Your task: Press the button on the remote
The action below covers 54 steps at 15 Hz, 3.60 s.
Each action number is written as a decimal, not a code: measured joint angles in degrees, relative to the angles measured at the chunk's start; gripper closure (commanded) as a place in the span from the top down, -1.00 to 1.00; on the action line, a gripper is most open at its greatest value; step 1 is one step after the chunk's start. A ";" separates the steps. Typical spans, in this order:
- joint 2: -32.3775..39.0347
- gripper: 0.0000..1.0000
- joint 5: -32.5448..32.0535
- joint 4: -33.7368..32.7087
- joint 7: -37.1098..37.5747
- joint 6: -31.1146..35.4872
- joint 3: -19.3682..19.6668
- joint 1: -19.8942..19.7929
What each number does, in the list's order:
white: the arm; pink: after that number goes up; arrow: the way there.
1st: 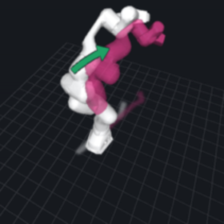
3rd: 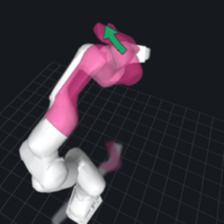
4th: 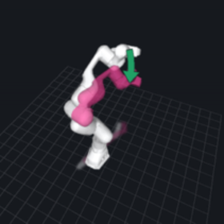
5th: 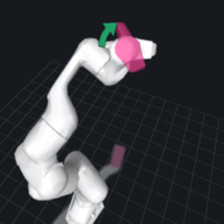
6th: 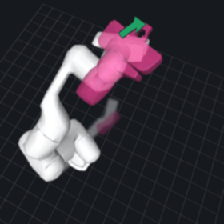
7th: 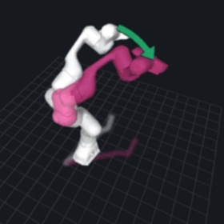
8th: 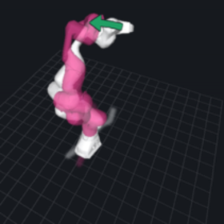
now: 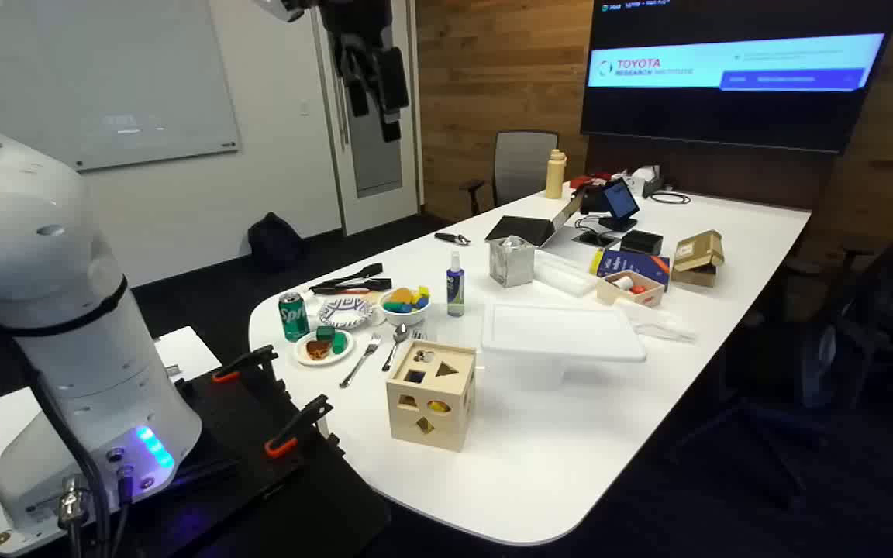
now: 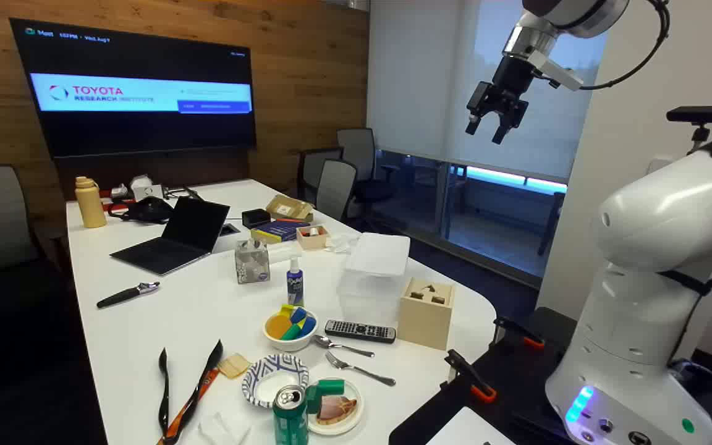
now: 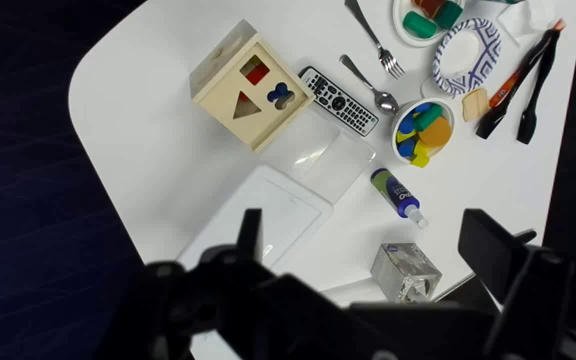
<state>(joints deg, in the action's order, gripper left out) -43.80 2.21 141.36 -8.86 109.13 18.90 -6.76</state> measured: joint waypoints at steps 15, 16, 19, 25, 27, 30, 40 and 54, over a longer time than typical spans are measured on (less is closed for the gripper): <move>16.61 1.00 8.20 8.64 13.93 19.63 -16.32 4.63; 19.36 1.00 9.09 9.54 16.23 23.12 -18.05 5.50; 28.78 1.00 12.45 10.90 21.21 33.43 -21.47 7.98; 49.27 -0.02 23.81 8.36 21.24 52.51 -22.56 11.77; 55.48 -0.33 26.38 5.76 21.25 56.48 -23.88 11.68; 63.45 -0.77 26.42 1.28 22.74 59.25 -24.84 11.65; 77.42 -1.00 20.98 -7.75 36.30 59.59 -18.34 16.97; 90.01 -1.00 19.07 -20.63 37.40 57.73 -13.47 17.97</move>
<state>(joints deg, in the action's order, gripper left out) 46.21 21.29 120.73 28.54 166.87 5.44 11.21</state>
